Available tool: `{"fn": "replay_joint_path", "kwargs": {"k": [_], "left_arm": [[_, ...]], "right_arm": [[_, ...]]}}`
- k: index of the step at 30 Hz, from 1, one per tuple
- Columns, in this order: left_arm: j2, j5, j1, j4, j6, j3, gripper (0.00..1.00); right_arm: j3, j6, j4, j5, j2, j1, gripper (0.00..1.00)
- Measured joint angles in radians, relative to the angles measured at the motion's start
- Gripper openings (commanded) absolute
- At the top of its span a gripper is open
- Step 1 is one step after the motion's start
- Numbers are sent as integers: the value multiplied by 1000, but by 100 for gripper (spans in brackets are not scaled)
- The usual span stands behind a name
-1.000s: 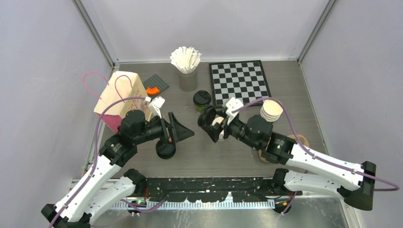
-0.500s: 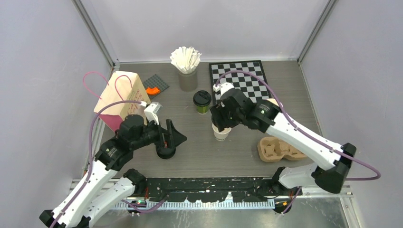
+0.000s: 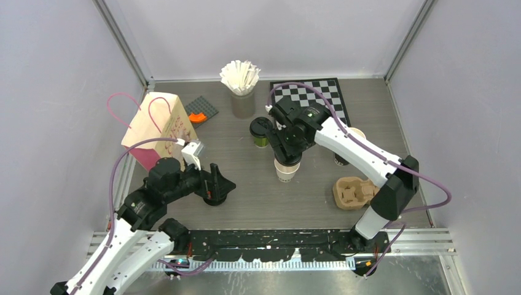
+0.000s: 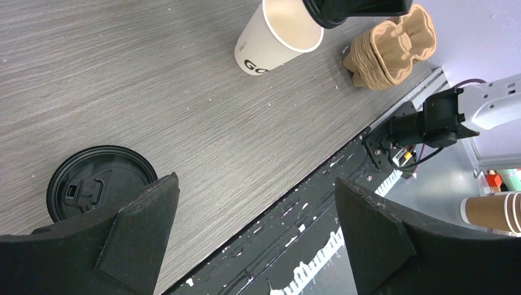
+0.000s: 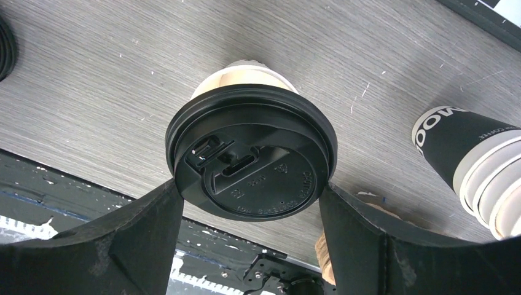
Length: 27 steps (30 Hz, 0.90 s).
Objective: Pack the takeout coffee
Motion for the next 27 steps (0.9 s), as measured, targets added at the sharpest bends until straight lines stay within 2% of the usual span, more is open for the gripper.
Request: {"fn": "replay_joint_path", "kwargs": {"k": [10,27], "left_arm": [[-50,-15,0,-3,5,0,100],[-50,-18,0,-6,19,0,100]], "right_arm": [[62,-26,-92,-46,134,-14,76],[69,-49,-106,-87,200,-21,81]]}}
